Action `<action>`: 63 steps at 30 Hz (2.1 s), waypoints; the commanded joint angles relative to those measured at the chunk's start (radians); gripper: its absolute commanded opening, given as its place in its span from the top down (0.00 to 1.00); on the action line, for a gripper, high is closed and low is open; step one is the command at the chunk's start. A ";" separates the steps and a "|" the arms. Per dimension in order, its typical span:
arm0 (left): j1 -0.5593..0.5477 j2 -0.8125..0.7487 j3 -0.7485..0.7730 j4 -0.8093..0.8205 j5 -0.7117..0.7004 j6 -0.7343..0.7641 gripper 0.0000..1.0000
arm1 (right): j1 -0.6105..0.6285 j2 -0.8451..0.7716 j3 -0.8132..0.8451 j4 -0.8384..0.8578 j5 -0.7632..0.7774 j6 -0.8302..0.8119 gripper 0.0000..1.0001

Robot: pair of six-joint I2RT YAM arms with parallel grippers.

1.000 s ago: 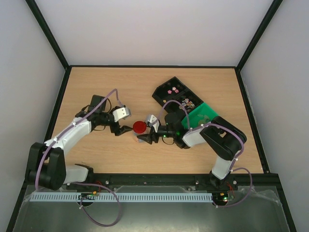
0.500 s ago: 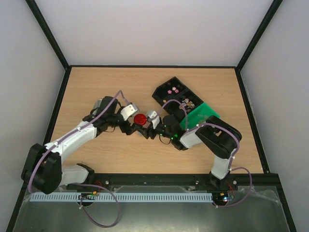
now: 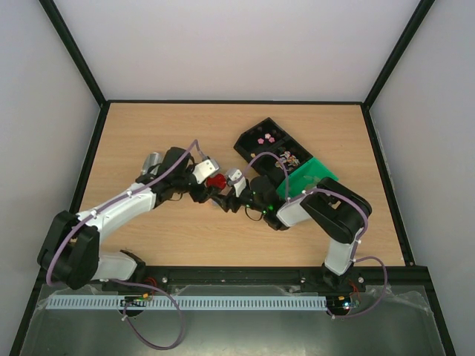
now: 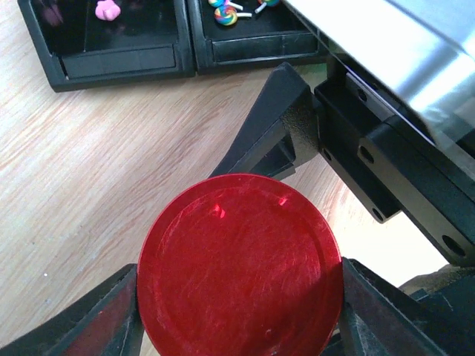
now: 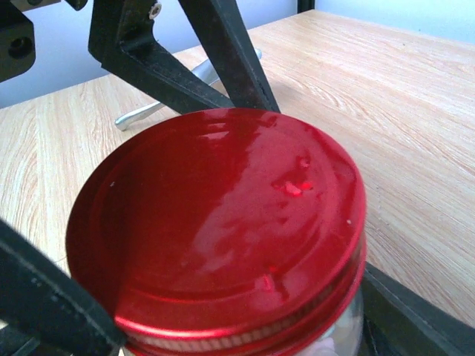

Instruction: Pack the candies

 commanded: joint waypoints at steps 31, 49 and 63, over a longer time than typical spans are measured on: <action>0.161 -0.033 0.032 -0.121 0.234 0.177 0.07 | -0.058 0.015 -0.006 -0.076 -0.123 -0.033 0.89; 0.015 0.080 0.056 0.016 -0.029 -0.015 0.20 | 0.001 0.058 0.029 -0.060 0.103 -0.027 0.91; 0.144 0.173 0.142 -0.418 0.315 0.617 0.36 | -0.016 0.007 0.018 -0.150 -0.301 -0.113 0.94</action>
